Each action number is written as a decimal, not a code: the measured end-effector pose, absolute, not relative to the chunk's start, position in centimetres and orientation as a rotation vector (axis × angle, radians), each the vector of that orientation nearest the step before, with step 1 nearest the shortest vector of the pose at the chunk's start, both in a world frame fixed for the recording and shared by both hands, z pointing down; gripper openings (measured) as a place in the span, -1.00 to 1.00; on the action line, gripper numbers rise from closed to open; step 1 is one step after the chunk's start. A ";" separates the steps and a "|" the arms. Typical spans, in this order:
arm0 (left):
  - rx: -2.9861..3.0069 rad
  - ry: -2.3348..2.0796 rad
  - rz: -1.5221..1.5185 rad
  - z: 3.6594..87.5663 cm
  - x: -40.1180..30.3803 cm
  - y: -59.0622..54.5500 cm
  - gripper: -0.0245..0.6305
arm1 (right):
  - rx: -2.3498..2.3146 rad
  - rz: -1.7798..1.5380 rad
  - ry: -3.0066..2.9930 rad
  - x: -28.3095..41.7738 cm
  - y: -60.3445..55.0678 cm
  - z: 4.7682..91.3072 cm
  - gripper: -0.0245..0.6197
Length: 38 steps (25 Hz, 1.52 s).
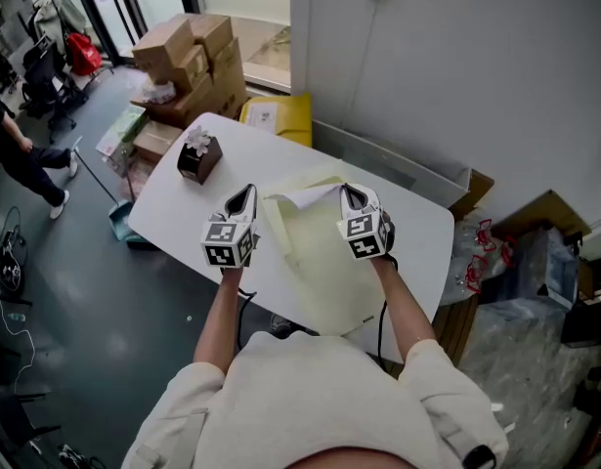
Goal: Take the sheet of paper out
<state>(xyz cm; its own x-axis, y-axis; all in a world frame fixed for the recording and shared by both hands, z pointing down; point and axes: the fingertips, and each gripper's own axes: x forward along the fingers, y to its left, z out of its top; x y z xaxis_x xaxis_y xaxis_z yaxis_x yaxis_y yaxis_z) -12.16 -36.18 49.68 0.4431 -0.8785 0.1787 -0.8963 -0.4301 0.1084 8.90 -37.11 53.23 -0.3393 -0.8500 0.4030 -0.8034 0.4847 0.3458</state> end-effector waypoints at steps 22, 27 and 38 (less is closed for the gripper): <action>2.468 -1.545 0.146 51.4 -11.5 -35.3 -0.92 | 1.714 0.292 -2.416 14.0 -34.5 52.4 -0.91; 2.461 -1.542 0.151 51.8 -11.5 -35.3 -0.92 | 1.705 0.274 -2.408 13.9 -34.8 52.3 -0.91; 2.458 -1.555 0.156 51.4 -12.0 -35.2 -0.92 | 1.697 0.265 -2.415 13.6 -35.3 51.7 -0.91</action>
<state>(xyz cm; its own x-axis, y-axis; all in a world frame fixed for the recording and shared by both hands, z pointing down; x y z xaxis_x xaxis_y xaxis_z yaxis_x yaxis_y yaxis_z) -12.01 -35.24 51.44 0.4318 -0.8772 0.2101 -0.9014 -0.4115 0.1345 13.63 -35.33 51.73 -0.3337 -0.9100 0.2459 -0.9417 0.3336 -0.0435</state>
